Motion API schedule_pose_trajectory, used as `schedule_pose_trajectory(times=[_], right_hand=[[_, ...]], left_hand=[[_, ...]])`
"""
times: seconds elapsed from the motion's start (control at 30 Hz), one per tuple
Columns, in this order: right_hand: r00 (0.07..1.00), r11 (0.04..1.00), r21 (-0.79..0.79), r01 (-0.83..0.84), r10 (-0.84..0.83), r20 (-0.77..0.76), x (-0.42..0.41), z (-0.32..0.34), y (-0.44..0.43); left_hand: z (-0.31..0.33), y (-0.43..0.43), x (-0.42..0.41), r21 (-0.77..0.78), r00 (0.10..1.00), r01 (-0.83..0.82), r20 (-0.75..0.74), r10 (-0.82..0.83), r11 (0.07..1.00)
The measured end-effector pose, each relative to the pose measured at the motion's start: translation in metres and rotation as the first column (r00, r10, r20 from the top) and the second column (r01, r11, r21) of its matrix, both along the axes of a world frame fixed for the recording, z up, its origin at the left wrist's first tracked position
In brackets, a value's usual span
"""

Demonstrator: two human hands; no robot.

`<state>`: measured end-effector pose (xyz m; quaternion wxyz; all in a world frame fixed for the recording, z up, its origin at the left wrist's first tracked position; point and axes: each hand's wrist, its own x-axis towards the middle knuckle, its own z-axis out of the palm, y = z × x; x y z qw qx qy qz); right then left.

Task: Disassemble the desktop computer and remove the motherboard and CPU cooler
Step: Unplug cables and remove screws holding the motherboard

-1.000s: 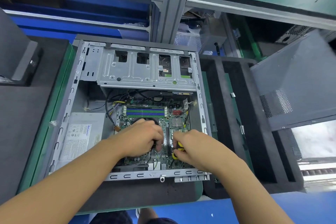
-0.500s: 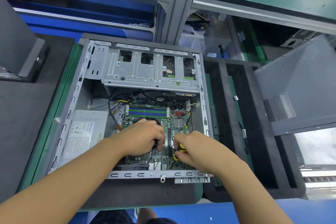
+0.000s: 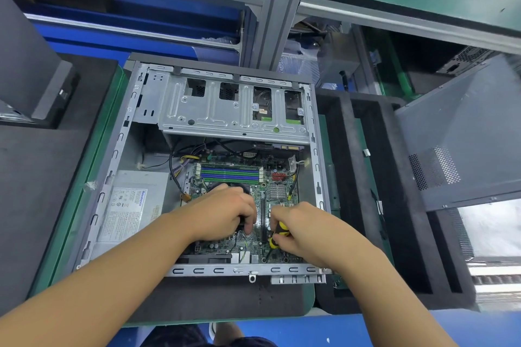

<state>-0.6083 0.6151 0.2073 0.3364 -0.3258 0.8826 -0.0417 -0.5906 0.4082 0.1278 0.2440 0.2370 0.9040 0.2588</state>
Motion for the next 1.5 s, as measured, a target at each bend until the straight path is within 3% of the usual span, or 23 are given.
schedule_pose_trajectory(times=[0.4, 0.5, 0.6, 0.87, 1.07, 1.17, 1.27, 1.37, 1.5], right_hand=[[0.999, 0.999, 0.023, -0.029, 0.028, 0.034, 0.005, 0.004, -0.001], [0.996, 0.996, 0.048, -0.08, 0.078, 0.051, 0.01, 0.007, -0.002], [0.99, 0.998, 0.02, -0.056, 0.053, 0.132, 0.016, 0.012, -0.002], [0.973, 0.999, -0.004, 0.031, -0.03, 0.227, 0.017, 0.021, 0.0], [0.957, 0.998, 0.055, 0.011, -0.027, 0.288, 0.012, 0.025, 0.001], [0.958, 0.995, 0.037, 0.094, -0.1, 0.268, 0.011, 0.028, 0.002], [0.969, 0.98, 0.01, 0.201, -0.2, 0.144, 0.007, 0.029, 0.001], [0.986, 0.985, 0.045, 0.167, -0.168, 0.017, 0.002, 0.028, -0.001], [0.994, 0.995, -0.035, 0.093, -0.091, 0.054, -0.001, 0.033, -0.007]], left_hand=[[0.003, 0.001, -0.001, 0.002, 1.0, -0.008, 0.021, 0.008, 1.0], [0.006, 0.003, 0.002, -0.024, 0.999, 0.04, -0.008, -0.041, 0.999], [0.011, 0.008, 0.003, 0.044, 0.994, 0.107, -0.031, -0.105, 0.993], [0.02, 0.027, -0.009, 0.201, 0.949, 0.076, 0.287, -0.133, 0.977], [0.013, 0.038, -0.007, 0.279, 0.96, -0.038, 0.276, -0.043, 0.959], [0.01, 0.036, -0.008, 0.283, 0.977, -0.039, 0.212, -0.023, 0.958], [0.01, 0.034, -0.009, 0.296, 0.982, -0.039, 0.19, -0.019, 0.955], [0.01, 0.036, -0.01, 0.303, 0.981, -0.04, 0.192, -0.02, 0.952], [0.011, 0.035, -0.009, 0.309, 0.978, -0.071, 0.211, 0.005, 0.949]])
